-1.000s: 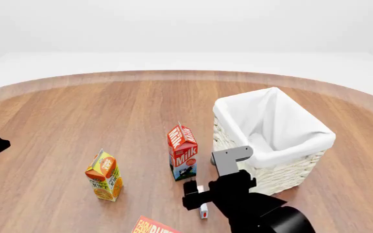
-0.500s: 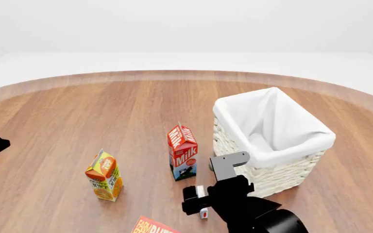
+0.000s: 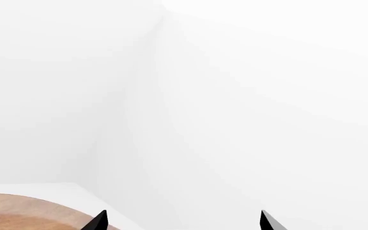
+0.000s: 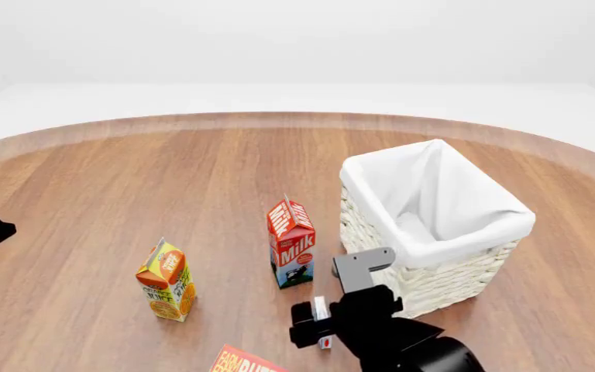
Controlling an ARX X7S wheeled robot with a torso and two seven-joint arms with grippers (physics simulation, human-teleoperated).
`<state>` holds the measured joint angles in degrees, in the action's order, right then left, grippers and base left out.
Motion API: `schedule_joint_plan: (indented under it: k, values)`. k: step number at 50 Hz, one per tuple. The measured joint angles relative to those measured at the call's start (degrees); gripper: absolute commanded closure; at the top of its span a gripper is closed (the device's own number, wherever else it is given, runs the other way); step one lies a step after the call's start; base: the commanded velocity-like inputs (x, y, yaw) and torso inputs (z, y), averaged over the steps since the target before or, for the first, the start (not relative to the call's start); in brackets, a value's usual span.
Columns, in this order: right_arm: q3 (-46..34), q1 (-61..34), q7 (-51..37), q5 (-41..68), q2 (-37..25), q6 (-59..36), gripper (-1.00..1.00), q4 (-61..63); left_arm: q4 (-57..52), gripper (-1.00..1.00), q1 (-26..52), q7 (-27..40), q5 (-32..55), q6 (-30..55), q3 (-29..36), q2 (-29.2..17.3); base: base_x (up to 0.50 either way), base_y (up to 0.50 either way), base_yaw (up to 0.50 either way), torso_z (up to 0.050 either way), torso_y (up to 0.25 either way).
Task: Pick up the cream cheese box and the butter, and put them in the basket.
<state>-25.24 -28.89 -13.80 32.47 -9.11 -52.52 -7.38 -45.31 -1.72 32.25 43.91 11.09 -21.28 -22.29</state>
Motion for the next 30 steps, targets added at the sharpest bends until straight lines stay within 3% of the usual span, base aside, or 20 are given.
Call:
schedule_joint_plan:
  k: [30]
  values:
    - [-1.9, -0.68, 1.07, -0.4, 0.86, 3.29, -1.0, -5.37, 0.25, -1.0, 0.03, 0.28, 0.12, -0.42, 0.25, -0.36, 0.0, 0.0, 0.0, 0.0, 0.0]
